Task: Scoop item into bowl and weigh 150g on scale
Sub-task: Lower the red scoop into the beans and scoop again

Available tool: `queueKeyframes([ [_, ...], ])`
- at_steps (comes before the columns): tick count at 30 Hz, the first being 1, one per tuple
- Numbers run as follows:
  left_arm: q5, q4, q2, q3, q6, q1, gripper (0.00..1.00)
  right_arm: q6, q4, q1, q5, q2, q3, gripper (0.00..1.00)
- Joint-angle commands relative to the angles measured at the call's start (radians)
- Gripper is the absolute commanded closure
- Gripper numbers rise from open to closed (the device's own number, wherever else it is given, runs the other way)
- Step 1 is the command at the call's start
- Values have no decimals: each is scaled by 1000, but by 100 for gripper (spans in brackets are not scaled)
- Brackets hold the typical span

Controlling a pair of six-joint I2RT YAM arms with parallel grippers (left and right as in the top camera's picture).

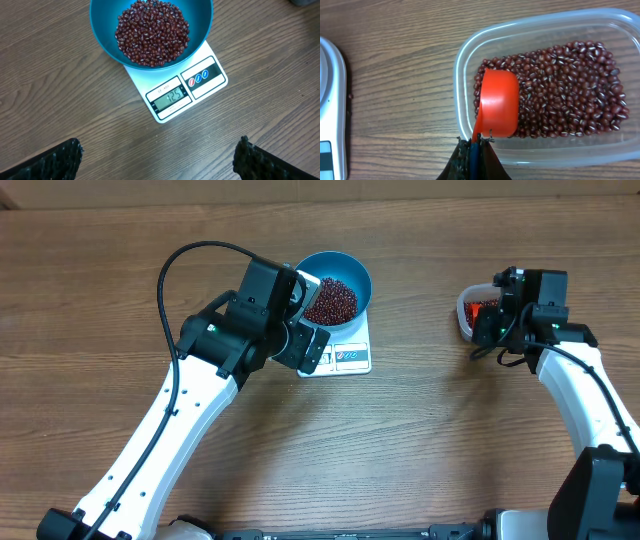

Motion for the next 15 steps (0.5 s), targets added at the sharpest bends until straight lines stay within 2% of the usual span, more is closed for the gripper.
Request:
queueKeyframes([
  [1,11,2,-2,16,19,5,0,68,4,-27,-39,0,3,96],
  [6,11,2,-2,16,19,4,0,157,4,-96,-70,0,3,96],
  [15,11,2,-2,16,19,5,0,160,5,-217,-340,13,3,96],
])
